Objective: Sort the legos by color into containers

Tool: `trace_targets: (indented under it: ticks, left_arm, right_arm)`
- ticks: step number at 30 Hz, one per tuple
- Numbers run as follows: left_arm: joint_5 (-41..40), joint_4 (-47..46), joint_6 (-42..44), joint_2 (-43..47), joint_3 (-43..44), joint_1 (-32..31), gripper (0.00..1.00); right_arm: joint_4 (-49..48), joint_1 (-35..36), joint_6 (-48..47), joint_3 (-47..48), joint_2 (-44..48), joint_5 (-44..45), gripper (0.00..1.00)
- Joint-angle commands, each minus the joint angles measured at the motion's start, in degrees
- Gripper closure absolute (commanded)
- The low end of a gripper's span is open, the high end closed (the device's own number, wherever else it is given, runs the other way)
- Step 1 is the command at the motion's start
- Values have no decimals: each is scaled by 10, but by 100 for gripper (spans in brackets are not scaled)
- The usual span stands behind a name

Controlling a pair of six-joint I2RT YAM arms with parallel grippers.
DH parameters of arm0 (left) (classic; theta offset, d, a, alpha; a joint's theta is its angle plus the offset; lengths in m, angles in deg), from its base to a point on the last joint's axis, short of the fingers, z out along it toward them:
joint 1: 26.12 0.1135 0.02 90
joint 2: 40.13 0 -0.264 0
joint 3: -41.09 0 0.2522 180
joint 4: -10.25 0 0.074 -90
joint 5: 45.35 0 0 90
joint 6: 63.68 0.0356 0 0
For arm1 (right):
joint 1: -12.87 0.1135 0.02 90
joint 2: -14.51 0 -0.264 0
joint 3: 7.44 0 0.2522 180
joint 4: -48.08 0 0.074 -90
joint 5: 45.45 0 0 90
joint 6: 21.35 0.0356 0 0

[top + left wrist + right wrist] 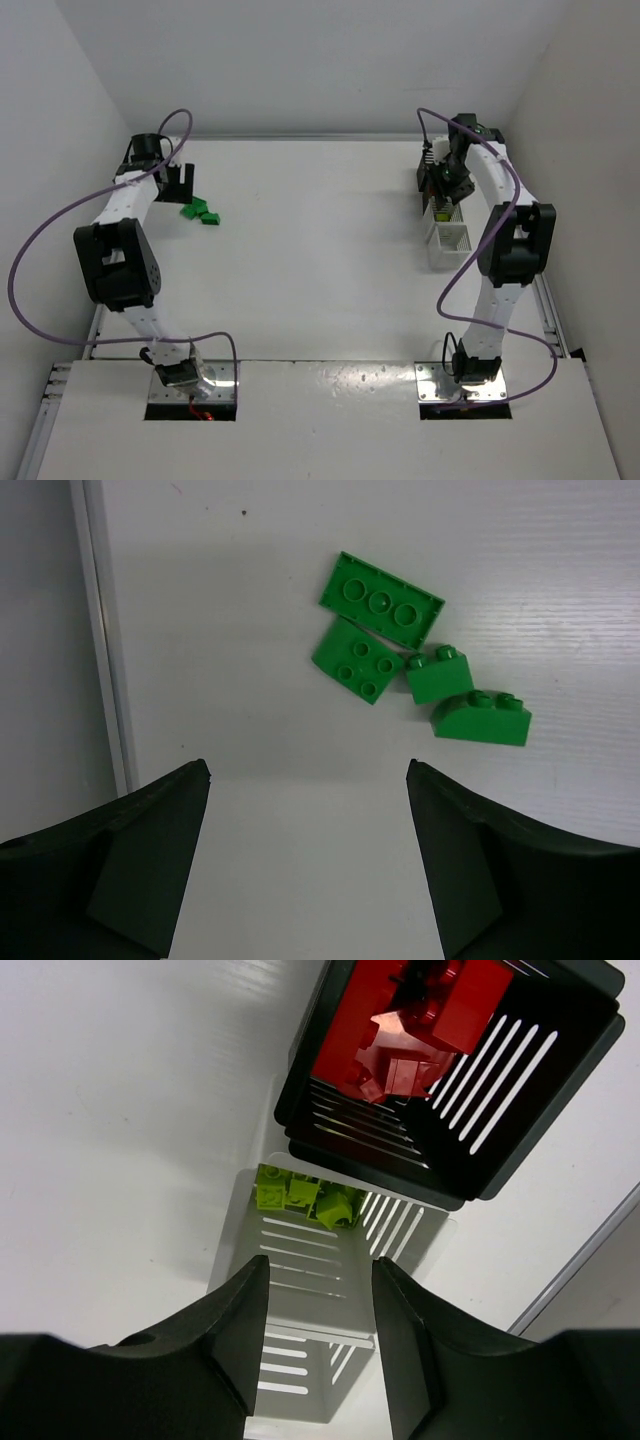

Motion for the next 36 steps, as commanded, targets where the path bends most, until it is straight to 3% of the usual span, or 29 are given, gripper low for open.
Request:
trace_targets:
  ticks: [1,11,20,31,36]
  left_arm:
    - [-14,3,21,-39,40,5,14]
    - [4,-16,15,-174,105,17,23]
    - [36,-21,10,-216,122,17,27]
    - [90,-21,43,-252,121,17,23]
    - [107,-21,64,-257,114,17,35]
  right_arm:
    - [-12,3,12,21,36,-8,54]
    - [-6,13,12,11,73,-39,54]
    - [-6,13,12,-1,83,-44,53]
    - [-1,24,12,4,67,-44,53]
    - [-1,34,12,10,67,-44,53]
